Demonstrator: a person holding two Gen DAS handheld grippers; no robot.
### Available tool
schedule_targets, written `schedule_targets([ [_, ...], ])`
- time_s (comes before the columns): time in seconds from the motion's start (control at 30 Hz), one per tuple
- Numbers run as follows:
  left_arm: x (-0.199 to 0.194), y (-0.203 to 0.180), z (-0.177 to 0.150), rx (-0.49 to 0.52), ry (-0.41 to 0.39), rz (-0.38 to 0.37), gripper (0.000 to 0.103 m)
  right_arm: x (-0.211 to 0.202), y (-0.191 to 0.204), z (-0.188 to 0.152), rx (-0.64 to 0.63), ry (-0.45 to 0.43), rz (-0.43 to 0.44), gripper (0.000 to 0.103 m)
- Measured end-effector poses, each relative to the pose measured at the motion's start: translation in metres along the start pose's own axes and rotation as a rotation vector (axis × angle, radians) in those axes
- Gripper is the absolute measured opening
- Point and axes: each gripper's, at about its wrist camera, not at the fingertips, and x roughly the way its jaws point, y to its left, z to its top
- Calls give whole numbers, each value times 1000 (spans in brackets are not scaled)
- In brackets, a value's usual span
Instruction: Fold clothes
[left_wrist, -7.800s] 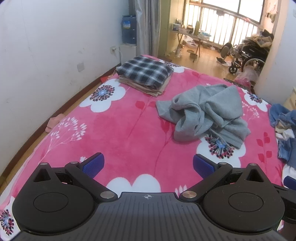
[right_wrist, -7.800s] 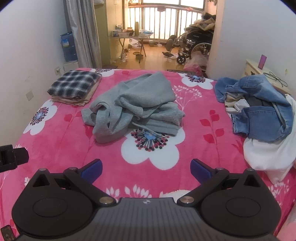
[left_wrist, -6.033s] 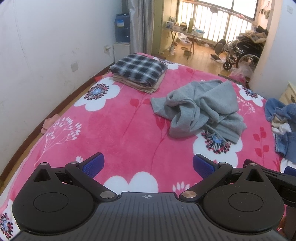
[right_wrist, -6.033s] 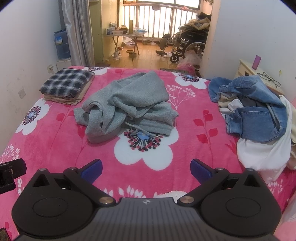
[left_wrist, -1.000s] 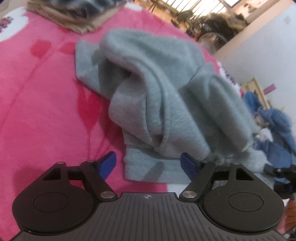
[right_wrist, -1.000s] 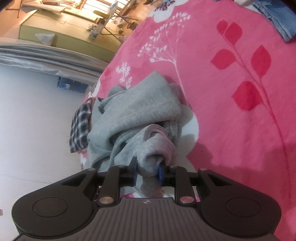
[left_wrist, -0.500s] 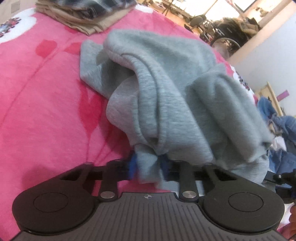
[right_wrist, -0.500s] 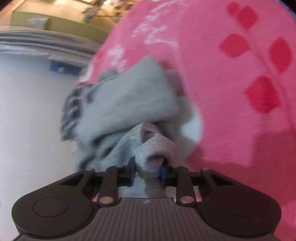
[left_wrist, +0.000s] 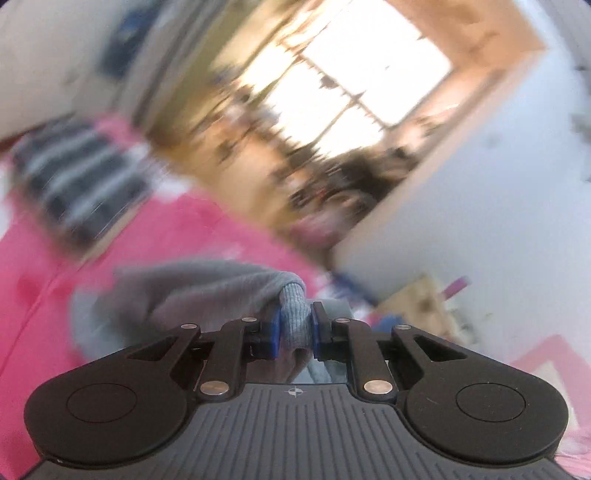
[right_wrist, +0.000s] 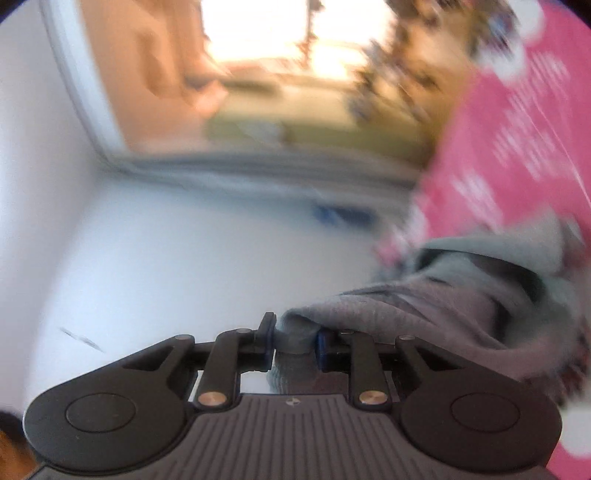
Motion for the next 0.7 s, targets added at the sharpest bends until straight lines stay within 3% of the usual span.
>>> schedule_targets([
  [0.1,6,-68,17,49,-35,-166,14,-56,57,20,-93,-146,110,24],
  [0.2,15,-137,24,77,-39,-349,14,-127,125,24,-234,-278,134,24],
  [0.3,25,-191,20,43,-2,-527,14,-192,194,9,-398,-371,109,24],
  [0.4,27,-220,11,18,30,-625,14,-234,240,-16,-520,-413,31,24],
  [0.5,36,-210,-6,4,85,-611,14,-243,244,-34,-517,-389,-72,23],
  [0.6,45,-166,-23,-48,148,-491,14,-225,210,-49,-412,-298,-141,24],
  [0.7,49,-105,-38,-138,208,-343,14,-170,149,-71,-275,-137,-187,24],
])
